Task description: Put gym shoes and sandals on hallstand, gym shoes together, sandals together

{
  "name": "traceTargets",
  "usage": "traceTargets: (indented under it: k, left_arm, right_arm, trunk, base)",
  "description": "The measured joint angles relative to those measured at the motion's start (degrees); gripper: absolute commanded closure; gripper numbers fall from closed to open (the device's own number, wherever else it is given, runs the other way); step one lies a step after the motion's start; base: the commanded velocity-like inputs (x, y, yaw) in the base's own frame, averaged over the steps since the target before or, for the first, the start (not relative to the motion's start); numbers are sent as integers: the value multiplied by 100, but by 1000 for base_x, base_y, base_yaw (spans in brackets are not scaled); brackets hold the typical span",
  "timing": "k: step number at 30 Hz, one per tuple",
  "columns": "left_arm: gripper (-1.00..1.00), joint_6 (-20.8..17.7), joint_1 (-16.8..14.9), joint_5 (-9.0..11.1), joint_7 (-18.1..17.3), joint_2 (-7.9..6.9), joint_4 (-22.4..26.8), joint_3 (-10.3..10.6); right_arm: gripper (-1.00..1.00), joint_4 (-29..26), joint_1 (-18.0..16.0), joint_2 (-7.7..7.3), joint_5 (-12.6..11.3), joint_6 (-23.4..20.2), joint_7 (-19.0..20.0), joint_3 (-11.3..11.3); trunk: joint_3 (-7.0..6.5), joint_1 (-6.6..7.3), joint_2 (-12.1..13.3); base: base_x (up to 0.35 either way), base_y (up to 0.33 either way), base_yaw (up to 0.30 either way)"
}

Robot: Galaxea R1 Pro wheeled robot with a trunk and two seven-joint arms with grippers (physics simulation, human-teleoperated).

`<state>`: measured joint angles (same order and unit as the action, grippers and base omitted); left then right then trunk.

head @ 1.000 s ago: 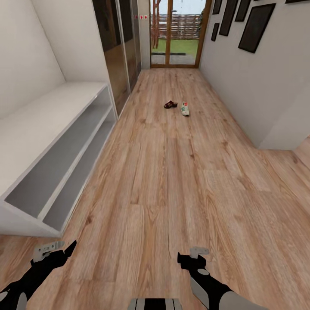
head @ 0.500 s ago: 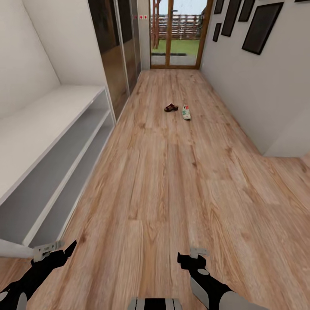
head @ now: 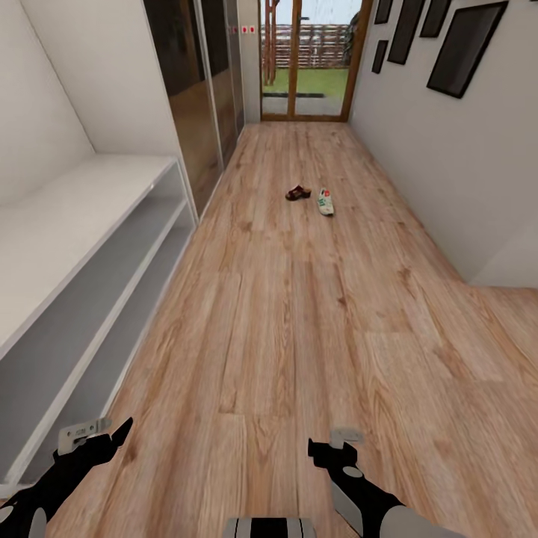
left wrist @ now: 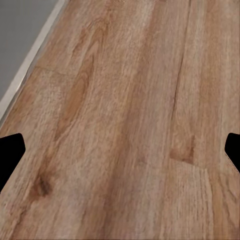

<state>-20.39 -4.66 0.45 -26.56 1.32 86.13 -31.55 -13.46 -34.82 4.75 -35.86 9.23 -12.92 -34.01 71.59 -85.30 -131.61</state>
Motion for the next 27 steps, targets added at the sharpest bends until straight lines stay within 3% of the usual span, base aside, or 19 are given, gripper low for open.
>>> traceTargets:
  k: [7,17,27]
  left_arm:
    - [-100,0,0,-4,-1,0,0,-1]
    - [-100,0,0,-10,-1,0,0,-1]
    - [-100,0,0,-10,0,0,0,1]
  right_arm:
    - [-100,-3,-4,0,0,0,0,0]
    - [-100,0,-6,0,0,2,0,0]
    - [-100,-2,-5,0,0,0,0,0]
  trunk:
    - [4,0,0]
    - [39,0,0]
    - [49,0,0]
  base:
    - [333,0,45]
    - [333,0,188]
    - [333,0,34]
